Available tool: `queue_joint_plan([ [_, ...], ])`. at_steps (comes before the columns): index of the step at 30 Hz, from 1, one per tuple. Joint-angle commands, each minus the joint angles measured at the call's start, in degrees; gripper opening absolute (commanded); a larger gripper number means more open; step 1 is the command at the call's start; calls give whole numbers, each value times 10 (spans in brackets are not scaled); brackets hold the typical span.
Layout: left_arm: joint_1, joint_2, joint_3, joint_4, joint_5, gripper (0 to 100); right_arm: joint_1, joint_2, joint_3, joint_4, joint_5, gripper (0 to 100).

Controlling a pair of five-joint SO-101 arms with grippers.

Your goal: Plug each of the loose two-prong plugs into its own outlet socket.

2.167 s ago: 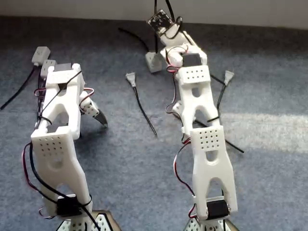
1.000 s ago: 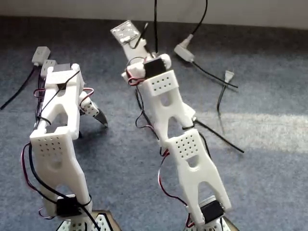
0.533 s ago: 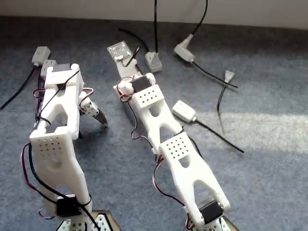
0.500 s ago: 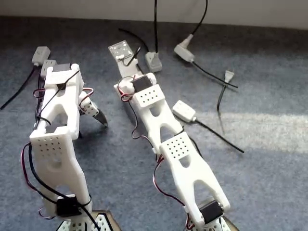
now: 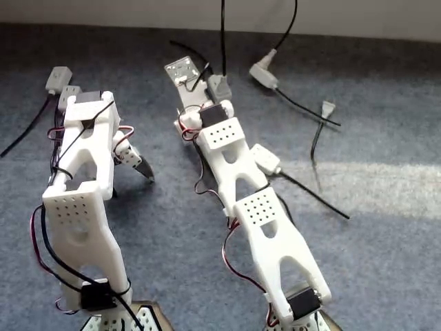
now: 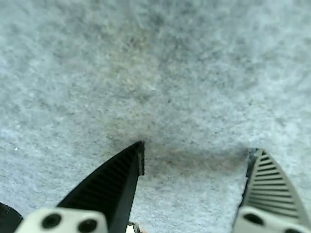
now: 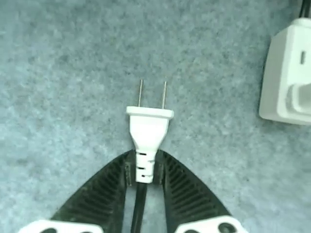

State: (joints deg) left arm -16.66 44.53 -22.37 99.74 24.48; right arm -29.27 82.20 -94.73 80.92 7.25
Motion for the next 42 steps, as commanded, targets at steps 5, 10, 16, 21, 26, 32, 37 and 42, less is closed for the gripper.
queue_joint_plan([
  [5,5,-2,-7,-8,11,319,-12,-73,-63,170,4,8],
  [10,10,-2,-7,-8,11,319,-23,-95,-56,204,-68,8],
  [16,11,-2,-7,-9,11,319,-90,-95,-56,203,-93,8],
  [21,11,-2,-7,-9,12,319,-166,-115,-60,203,-104,7],
  [26,12,-2,-7,-9,12,319,-182,-175,-55,204,-105,7],
  [32,12,-2,-7,-9,12,319,-124,-253,0,204,-103,7],
  [37,15,-2,-7,-9,12,319,-71,-398,155,203,-101,7],
  [42,21,-2,-7,-9,12,319,-49,-508,313,201,-100,7],
])
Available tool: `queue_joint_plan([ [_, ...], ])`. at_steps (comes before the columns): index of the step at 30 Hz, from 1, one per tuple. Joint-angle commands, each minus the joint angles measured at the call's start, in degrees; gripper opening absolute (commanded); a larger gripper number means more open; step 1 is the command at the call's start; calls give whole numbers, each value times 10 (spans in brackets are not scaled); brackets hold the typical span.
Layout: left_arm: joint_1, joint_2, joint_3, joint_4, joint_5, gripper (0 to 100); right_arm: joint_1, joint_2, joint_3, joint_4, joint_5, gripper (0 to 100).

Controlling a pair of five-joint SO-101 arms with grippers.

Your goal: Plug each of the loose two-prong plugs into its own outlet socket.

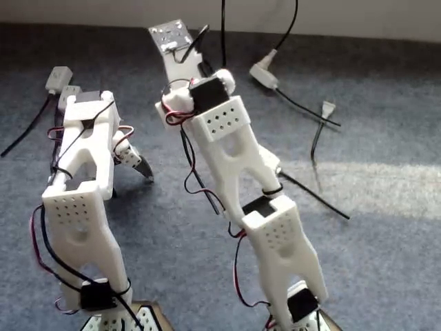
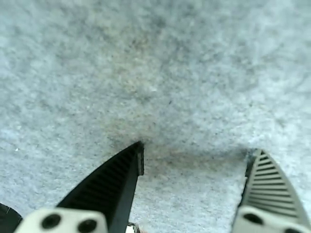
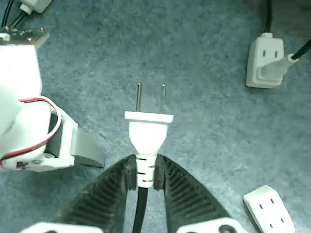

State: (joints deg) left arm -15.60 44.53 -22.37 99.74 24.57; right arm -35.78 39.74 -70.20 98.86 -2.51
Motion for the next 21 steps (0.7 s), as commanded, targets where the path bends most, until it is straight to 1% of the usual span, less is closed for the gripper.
queue_joint_plan([
  [1,9,-2,-7,-9,11,319,20,-91,95,22,-4,7],
  [4,9,-2,-7,-8,11,319,29,-104,168,22,-6,7],
  [8,9,-2,-7,-8,11,319,21,-132,226,22,-8,7],
  [12,9,-2,-7,-8,11,319,-7,-220,269,22,-7,7],
  [15,9,-2,-7,-8,11,319,-15,-269,342,19,-6,7],
  [18,9,-2,-7,-8,11,319,-12,-280,444,-15,-6,7],
  [21,9,-2,-7,-8,11,319,-9,-301,556,-80,-9,7],
])
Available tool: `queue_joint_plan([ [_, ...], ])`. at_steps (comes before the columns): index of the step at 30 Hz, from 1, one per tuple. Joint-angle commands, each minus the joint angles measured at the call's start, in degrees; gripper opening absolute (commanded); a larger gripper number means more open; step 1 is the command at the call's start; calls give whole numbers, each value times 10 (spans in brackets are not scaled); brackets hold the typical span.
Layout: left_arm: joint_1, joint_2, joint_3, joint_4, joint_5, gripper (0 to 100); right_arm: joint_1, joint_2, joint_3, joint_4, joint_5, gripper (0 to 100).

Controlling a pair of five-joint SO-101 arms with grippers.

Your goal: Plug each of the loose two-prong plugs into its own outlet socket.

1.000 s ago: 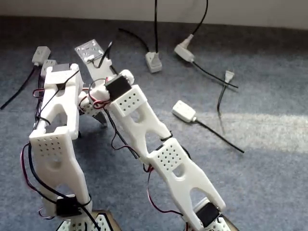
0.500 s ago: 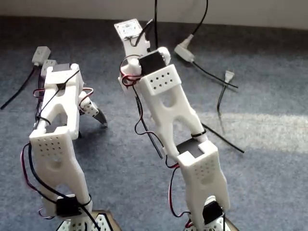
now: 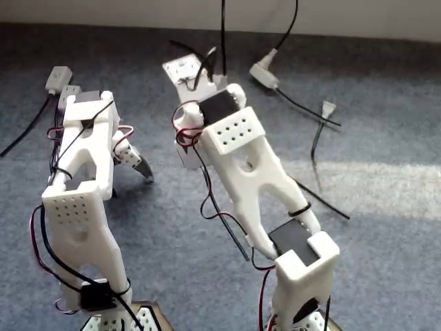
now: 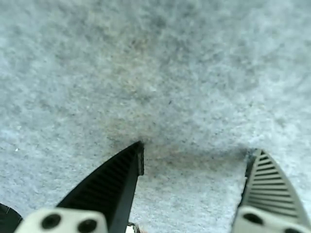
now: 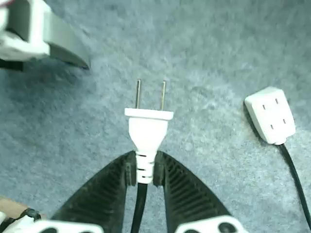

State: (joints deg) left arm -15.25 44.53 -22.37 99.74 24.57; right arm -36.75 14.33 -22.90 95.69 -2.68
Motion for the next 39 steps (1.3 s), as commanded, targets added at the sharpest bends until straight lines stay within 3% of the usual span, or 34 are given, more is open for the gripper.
queue_joint_plan([
  [1,6,-2,-7,-8,11,319,0,-63,116,-68,-15,7],
  [5,6,-2,-7,-8,11,319,-1,-163,235,-153,-21,7],
  [9,6,-2,-7,-8,11,319,4,-232,384,-300,-20,7],
  [14,6,-2,-7,-8,11,319,22,-234,508,-478,-25,7],
  [21,15,-2,-7,-9,11,319,7,-235,644,-648,-25,9],
  [24,28,-2,-7,-9,11,319,-10,-235,661,-671,-28,30],
  [30,60,-3,-24,-6,11,319,-20,-240,660,-669,-90,230],
  [34,122,-4,-39,-5,11,319,-5,-241,658,-671,-46,241],
  [39,134,-4,-84,0,11,319,13,-243,633,-652,-12,241],
])
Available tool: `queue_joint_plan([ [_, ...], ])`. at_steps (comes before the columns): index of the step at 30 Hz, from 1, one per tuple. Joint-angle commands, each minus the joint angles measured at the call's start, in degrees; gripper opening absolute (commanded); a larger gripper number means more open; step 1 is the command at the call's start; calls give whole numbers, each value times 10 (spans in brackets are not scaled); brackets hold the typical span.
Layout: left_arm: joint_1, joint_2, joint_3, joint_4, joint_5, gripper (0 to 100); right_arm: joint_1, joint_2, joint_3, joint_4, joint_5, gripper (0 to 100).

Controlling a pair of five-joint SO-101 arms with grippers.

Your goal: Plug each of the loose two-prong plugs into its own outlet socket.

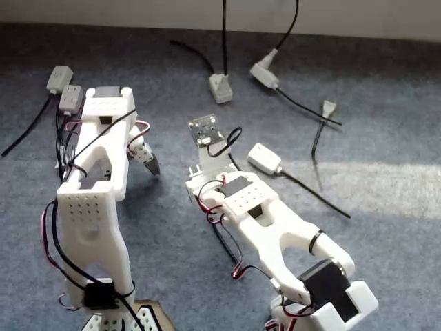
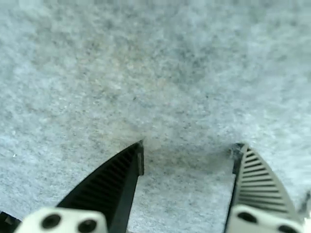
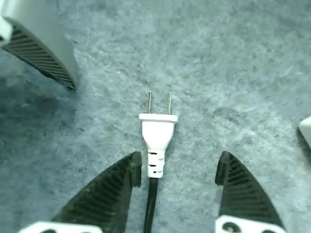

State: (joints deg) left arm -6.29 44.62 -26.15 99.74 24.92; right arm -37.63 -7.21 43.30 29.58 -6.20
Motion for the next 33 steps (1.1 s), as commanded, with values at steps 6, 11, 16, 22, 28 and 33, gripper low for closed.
queue_joint_plan([
  [6,105,-84,2,14,7,319,113,-96,-36,27,22,241],
  [11,124,-247,103,11,8,319,160,-114,-10,6,22,241],
  [16,178,-305,181,-16,8,319,170,-114,49,-58,22,241],
  [22,216,-262,247,-113,85,319,172,-114,81,-99,22,241],
  [28,218,-198,241,-157,122,319,172,-114,112,-147,22,241],
  [33,222,-173,240,-202,161,319,172,-114,114,-151,25,241],
])
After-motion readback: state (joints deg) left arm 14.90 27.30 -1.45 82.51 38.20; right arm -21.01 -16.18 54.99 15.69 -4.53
